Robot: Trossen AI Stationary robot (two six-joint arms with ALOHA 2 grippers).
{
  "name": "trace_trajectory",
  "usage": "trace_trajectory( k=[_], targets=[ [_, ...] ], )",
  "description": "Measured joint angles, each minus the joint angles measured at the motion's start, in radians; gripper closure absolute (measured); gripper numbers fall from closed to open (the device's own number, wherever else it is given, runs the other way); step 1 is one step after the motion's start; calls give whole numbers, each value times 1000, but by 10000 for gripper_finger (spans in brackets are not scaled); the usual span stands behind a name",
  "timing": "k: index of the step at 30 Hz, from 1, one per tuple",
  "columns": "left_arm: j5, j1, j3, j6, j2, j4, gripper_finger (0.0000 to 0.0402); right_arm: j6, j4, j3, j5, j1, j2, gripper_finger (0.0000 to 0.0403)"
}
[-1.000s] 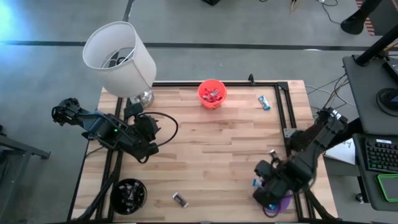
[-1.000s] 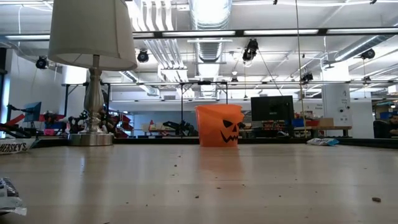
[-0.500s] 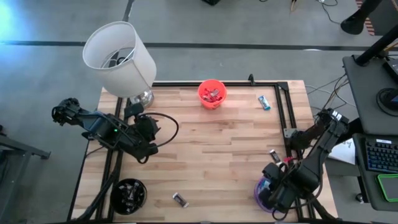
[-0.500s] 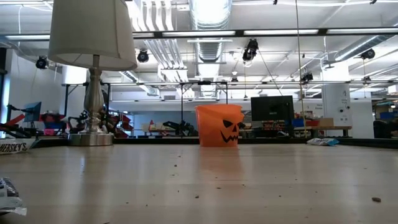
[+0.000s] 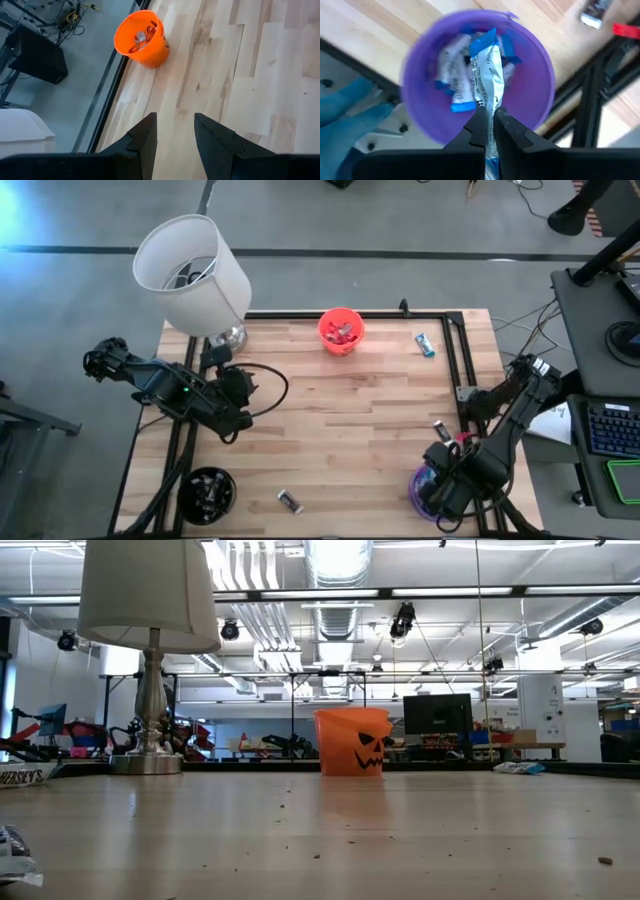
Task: Organize candy in baskets
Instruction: Put the white chocolate into the purple bucket
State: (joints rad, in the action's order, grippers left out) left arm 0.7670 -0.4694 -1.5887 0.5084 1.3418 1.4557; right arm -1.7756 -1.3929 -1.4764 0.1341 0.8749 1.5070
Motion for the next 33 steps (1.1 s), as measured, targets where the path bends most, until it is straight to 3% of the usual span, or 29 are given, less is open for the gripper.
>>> trace_trajectory(
  k=[8,15,19,26,33],
  targets=[
    [0,0,0,-4,0,0,288,-119,-11,72,23,0,0,390],
    [6,0,0,-14,0,0,288,-83,3,75,43,0,0,390],
    [6,0,0,-14,0,0,288,-38,65,82,108,-1,-1,390],
    [8,0,0,-6,0,0,288,-12,259,143,109,0,1,390],
    [9,0,0,-3,-1,0,288,-74,248,178,110,4,2,390]
  ],
)
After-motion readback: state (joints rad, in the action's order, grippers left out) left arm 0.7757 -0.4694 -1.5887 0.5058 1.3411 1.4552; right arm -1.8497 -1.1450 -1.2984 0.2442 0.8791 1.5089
